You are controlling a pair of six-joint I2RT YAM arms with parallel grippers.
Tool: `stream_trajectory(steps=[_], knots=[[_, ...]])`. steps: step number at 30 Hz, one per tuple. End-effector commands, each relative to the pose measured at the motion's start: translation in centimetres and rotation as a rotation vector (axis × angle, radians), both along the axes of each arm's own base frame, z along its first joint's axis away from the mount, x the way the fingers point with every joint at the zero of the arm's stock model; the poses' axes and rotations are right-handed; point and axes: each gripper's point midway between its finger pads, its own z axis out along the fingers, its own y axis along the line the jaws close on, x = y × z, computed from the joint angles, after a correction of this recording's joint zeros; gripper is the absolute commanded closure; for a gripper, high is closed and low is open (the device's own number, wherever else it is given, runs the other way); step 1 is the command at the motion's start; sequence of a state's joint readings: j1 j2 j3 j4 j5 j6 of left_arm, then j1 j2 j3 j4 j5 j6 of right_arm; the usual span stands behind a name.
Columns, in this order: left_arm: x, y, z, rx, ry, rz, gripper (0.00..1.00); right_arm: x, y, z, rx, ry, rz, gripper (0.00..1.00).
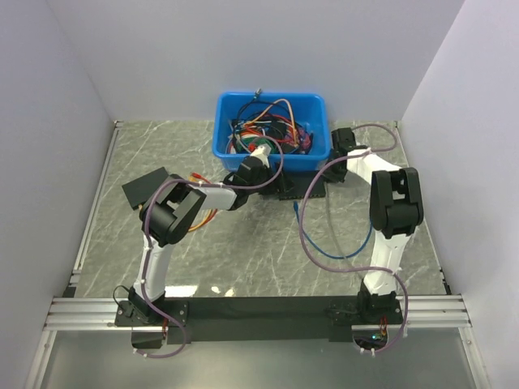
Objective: Insert the plug into the switch port
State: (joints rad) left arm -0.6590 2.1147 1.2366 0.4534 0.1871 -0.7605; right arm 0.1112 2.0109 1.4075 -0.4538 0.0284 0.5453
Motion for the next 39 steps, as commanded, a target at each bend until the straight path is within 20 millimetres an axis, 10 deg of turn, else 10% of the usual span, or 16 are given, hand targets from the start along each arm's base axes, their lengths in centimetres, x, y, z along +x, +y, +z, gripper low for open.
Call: stream_trajectory(steps=[1,17,29,39], knots=[[-0.3,-2.0,1.6,-0.043,-0.056,-0.054,0.18,-3.3,6.7,0.0,0.093,0.039,0.199,1.0],[-10.4,-2.1,2.7,-0.135,-0.016,-0.117,0.2,-12.2,14.8,-1.1,0.187,0.055,0.346,1.0],[-18.2,10.4,-1.6,-0.021,0.146,0.146,0.2,-13.2,22.6,-0.1,0.202,0.014,0.486,1.0],[-20.2,14.1,-1.5,0.006,0.166,0.238,0.18,-12.9,28.3,2.9,0.241,-0.106,0.667,1.0]])
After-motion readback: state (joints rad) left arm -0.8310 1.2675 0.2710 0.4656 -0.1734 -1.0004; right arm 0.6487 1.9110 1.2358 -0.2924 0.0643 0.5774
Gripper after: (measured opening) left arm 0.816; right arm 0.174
